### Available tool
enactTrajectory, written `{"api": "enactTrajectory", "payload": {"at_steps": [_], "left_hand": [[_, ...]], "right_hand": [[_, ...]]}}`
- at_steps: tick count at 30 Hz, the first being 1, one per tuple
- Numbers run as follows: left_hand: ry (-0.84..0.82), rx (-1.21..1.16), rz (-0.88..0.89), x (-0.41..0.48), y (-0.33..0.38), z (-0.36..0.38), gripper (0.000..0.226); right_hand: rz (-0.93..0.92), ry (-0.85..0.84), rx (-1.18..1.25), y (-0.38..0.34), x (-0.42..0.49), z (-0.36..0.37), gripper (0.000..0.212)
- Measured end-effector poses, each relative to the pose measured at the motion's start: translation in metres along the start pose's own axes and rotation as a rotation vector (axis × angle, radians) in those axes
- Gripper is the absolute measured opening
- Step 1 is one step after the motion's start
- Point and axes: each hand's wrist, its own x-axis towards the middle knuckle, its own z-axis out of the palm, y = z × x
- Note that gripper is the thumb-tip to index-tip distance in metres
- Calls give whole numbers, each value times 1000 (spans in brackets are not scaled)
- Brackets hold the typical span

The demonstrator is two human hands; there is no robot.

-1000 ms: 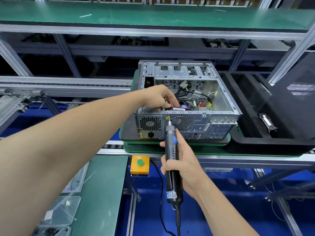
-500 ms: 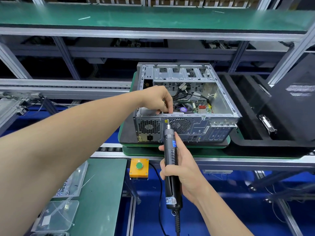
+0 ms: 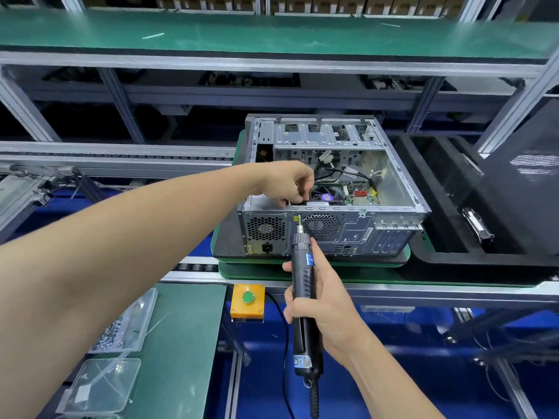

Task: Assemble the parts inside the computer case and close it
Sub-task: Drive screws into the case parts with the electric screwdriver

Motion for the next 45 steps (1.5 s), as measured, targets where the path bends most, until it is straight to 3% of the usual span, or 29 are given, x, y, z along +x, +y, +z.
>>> {"api": "enactTrajectory", "payload": {"at_steps": [11,19,29,33,38,45], "left_hand": [[-50,27,2,-5,5,-4,23],[111,71,-5,-6,2,-2,17],[19,171,68,-8,5,-3,22],[164,287,116,-3,8,4,31],[258,316,38,10,4,13,46],[220,284,55,14,-8,8,32]], "right_hand": [[6,-21,25,-1,1,0,125],[16,-22,25,-3,0,-2,124],[14,-22,8,-1,1,-4,124],[12,-32,6,-1,0,-4,122],[14,-38,7,-2,0,-4,122],[14,-40,-7,-3,1,-4,123]]}}
